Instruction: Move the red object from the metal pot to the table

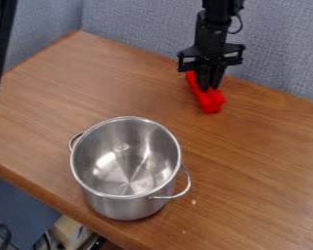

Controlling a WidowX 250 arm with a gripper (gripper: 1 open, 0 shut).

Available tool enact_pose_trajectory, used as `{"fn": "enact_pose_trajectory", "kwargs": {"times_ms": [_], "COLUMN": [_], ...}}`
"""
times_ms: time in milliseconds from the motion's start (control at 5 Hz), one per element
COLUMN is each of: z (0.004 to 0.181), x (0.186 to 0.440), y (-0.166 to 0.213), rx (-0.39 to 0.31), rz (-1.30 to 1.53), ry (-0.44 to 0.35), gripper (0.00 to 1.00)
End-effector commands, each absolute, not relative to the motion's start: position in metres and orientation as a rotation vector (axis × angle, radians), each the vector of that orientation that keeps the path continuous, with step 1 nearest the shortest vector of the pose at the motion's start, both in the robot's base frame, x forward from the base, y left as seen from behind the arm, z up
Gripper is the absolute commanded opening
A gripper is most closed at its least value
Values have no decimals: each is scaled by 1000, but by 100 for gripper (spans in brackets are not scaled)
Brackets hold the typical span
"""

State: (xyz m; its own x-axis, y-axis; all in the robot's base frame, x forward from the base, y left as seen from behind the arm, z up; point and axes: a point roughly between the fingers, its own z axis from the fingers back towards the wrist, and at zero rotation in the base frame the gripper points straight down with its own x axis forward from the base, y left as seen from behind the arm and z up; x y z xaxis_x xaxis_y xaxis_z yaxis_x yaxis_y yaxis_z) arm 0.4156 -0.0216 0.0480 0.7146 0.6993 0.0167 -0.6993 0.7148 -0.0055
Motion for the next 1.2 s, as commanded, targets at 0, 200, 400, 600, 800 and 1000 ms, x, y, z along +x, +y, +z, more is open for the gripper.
{"fn": "enact_pose_trajectory", "kwargs": {"times_ms": [0, 200, 400, 600, 800, 1000], "z": [57, 52, 53, 56, 47, 49], "x": [411, 407, 414, 419, 416, 410], "y": [-28, -32, -28, -24, -28, -26], "rx": [-13, -16, -22, -24, -25, -20], "rz": [818, 861, 911, 960, 958, 935], "ry": [-48, -47, -46, -43, -41, -44], "gripper": [100, 100, 0, 0, 0, 0]}}
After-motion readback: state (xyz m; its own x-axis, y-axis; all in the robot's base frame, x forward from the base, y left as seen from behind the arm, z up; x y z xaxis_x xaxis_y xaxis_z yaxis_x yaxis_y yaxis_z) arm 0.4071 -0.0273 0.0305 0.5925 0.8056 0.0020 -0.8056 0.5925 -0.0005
